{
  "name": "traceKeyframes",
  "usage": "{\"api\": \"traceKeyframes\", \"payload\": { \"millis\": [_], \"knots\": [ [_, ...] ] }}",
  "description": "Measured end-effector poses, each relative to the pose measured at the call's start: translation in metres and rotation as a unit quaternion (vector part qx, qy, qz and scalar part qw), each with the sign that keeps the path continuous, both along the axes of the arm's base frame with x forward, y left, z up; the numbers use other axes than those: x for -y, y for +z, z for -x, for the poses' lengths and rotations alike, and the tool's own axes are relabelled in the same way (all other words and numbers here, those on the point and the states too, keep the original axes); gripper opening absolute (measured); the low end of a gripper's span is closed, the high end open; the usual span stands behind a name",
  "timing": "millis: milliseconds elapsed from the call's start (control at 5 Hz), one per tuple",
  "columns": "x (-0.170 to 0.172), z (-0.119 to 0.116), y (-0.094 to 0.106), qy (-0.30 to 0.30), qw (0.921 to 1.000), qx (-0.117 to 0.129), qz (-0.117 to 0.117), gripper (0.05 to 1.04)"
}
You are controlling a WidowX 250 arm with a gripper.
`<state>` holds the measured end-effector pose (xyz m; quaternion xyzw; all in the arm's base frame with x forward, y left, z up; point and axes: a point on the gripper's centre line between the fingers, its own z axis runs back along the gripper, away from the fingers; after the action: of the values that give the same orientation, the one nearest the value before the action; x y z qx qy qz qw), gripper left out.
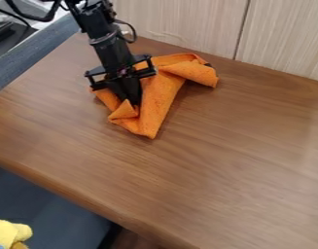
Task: Fold the cloth from right to left
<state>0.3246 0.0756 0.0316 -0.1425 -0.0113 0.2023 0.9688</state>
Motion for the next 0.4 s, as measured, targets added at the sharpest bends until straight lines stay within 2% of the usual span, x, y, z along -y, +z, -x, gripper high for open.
{"api": "traceKeyframes", "payload": {
  "millis": [400],
  "knots": [
    [0.0076, 0.0001, 0.0027, -0.006, 0.9999, -0.001, -0.009, 0.762]
  ]
}}
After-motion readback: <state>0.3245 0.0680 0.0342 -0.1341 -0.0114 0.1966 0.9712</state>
